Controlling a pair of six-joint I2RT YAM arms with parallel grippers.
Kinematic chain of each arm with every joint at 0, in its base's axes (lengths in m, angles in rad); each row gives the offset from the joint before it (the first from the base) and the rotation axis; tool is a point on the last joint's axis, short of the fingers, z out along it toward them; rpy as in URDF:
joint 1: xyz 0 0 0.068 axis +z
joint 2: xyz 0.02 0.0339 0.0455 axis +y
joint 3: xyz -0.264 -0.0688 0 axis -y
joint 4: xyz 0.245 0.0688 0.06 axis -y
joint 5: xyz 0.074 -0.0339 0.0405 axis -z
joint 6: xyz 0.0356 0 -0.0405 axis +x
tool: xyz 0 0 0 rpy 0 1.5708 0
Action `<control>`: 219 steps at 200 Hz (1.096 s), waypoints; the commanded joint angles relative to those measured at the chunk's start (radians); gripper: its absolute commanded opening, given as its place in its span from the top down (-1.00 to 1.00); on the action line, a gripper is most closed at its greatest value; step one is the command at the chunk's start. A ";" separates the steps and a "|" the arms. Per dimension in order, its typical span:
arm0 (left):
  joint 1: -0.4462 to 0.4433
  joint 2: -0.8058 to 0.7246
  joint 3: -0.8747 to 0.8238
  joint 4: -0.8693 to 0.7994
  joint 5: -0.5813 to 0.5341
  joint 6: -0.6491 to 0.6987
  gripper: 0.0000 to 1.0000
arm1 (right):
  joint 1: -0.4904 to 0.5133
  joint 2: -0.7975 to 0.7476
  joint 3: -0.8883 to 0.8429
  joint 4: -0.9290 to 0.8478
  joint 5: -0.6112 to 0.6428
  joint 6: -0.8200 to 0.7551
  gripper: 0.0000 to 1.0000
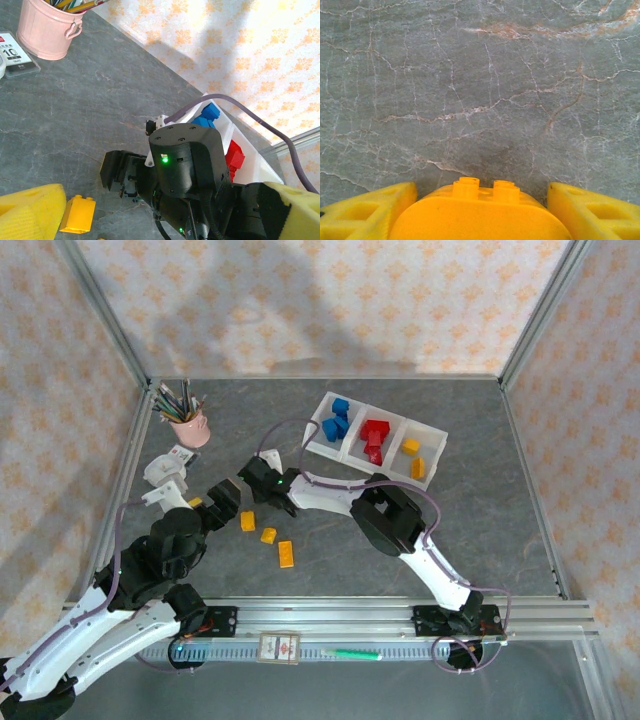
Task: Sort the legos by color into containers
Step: Pick up the lego from the center of the table, then place the lego in the container.
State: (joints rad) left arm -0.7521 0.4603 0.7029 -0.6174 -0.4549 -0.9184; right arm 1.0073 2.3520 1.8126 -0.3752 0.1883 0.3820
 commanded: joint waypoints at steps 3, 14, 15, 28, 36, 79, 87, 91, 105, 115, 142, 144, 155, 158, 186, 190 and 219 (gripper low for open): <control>0.005 0.002 -0.014 -0.004 -0.023 0.006 -0.98 | 0.001 -0.029 0.005 -0.016 0.032 0.010 -0.27; 0.005 0.003 -0.014 0.000 -0.018 0.009 -0.98 | 0.002 -0.052 -0.007 -0.014 0.040 0.011 -0.25; 0.005 0.004 -0.014 0.000 -0.016 0.009 -0.99 | 0.001 -0.055 -0.009 -0.013 0.041 0.011 -0.25; 0.005 0.005 -0.010 0.006 -0.010 0.013 -0.98 | 0.001 -0.092 -0.031 -0.011 0.055 0.011 -0.24; 0.005 0.009 -0.007 0.011 -0.004 0.020 -0.98 | 0.000 -0.121 -0.048 -0.007 0.063 0.012 -0.24; 0.006 0.058 0.001 0.094 0.079 0.075 -0.98 | -0.059 -0.332 -0.262 0.046 0.051 0.047 -0.24; 0.005 0.076 0.001 0.119 0.101 0.089 -0.98 | -0.078 -0.379 -0.309 0.051 0.049 0.055 -0.24; 0.005 0.084 -0.001 0.134 0.113 0.096 -0.98 | -0.086 -0.404 -0.334 0.052 0.049 0.061 -0.24; 0.005 0.121 -0.005 0.197 0.161 0.126 -0.98 | -0.127 -0.490 -0.417 0.057 0.054 0.074 -0.26; 0.005 0.156 -0.006 0.245 0.200 0.148 -0.98 | -0.156 -0.548 -0.479 0.057 0.056 0.078 -0.27; 0.006 0.279 0.017 0.356 0.313 0.204 -0.98 | -0.249 -0.694 -0.603 0.043 0.065 0.084 -0.28; 0.006 0.289 0.020 0.363 0.322 0.208 -0.99 | -0.255 -0.704 -0.609 0.041 0.066 0.083 -0.28; 0.005 0.349 0.037 0.394 0.368 0.233 -0.98 | -0.300 -0.757 -0.653 0.037 0.065 0.082 -0.29; 0.005 0.365 0.043 0.402 0.379 0.240 -0.98 | -0.313 -0.770 -0.664 0.035 0.065 0.082 -0.30; 0.005 0.510 0.087 0.467 0.461 0.293 -0.99 | -0.448 -0.857 -0.738 0.054 0.063 0.056 -0.33; 0.005 0.528 0.094 0.473 0.468 0.299 -0.98 | -0.471 -0.861 -0.744 0.060 0.061 0.051 -0.33; 0.005 0.634 0.128 0.530 0.515 0.312 -0.98 | -0.592 -0.808 -0.720 0.054 0.028 0.011 -0.33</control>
State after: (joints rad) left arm -0.7521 1.0451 0.7792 -0.1848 -0.0177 -0.6552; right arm 0.4751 1.5162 1.0836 -0.3195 0.2131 0.4320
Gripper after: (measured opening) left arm 0.992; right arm 0.666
